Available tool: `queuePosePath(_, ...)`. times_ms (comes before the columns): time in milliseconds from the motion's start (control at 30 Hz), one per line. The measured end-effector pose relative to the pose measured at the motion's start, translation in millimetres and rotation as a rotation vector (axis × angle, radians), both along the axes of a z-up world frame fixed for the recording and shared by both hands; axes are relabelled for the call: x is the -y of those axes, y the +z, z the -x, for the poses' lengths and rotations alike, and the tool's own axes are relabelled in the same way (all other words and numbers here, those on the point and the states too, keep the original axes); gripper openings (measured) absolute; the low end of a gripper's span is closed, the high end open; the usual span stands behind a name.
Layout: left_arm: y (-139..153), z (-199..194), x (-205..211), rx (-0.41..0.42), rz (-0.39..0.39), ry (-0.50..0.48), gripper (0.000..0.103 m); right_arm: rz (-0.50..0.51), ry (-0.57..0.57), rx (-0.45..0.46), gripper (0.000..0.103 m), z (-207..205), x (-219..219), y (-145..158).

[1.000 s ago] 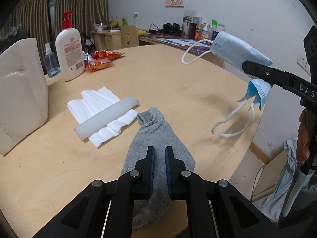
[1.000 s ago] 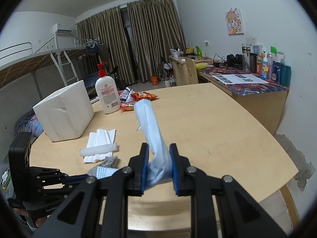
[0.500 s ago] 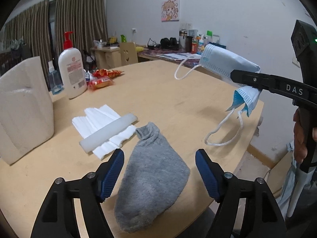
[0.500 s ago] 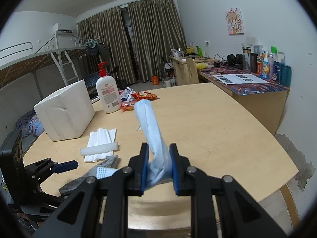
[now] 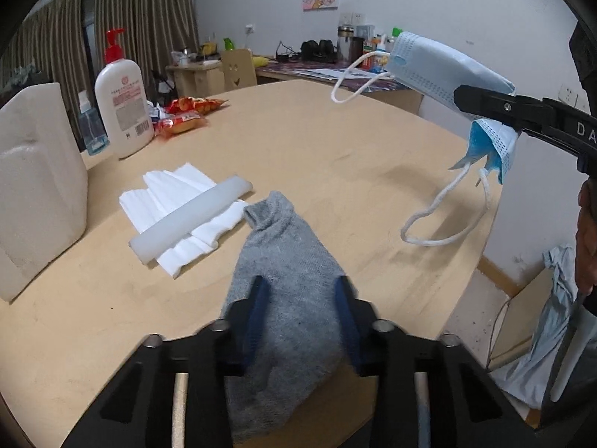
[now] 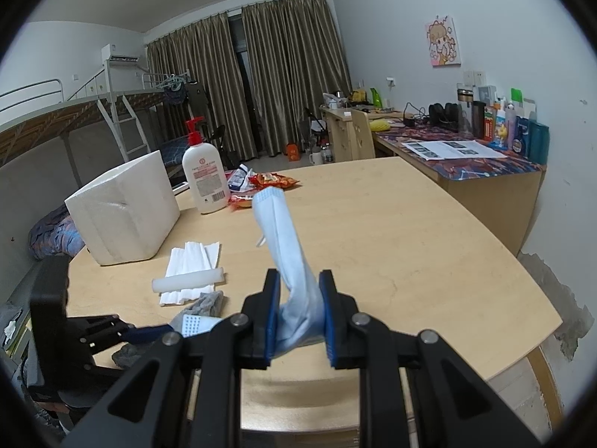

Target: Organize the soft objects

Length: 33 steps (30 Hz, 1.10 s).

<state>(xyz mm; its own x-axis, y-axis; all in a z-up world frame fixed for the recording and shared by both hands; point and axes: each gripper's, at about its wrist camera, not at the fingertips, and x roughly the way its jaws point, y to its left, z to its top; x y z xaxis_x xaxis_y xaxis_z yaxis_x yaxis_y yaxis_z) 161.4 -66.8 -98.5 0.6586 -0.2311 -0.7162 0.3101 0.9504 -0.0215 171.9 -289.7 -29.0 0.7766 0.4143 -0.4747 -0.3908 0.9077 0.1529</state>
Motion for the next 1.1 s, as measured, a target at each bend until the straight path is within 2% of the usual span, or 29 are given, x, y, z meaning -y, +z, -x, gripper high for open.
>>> queuePosePath(100, 0, 3, 4, 0.001, -0.013, -0.024, 0.010, 0.000, -0.001, -0.001, 0.025, 0, 0, 0)
queuePosePath(200, 1, 4, 5, -0.004, -0.016, -0.025, 0.005, -0.002, 0.001, -0.001, 0.025, 1, 0, 1)
queuePosePath(267, 3, 5, 3, -0.006, -0.011, -0.023, 0.005, 0.001, 0.001, 0.001, 0.025, 1, 0, 0)
queuePosePath(367, 14, 7, -4, 0.033, -0.002, -0.004, 0.005, 0.004, 0.001, 0.007, 0.025, 2, -1, 2)
queuePosePath(633, 71, 23, -30, 0.193, 0.036, 0.050, 0.005, 0.002, 0.010, 0.034, 0.025, 7, -6, 10)
queuePosePath(833, 103, 34, -49, 0.288, 0.031, 0.096, 0.005, 0.000, 0.034, 0.070, 0.025, 12, -16, 21)
queuePosePath(1100, 130, 52, -74, 0.362, 0.036, 0.166, 0.005, -0.008, 0.092, 0.119, 0.025, 17, -38, 39)
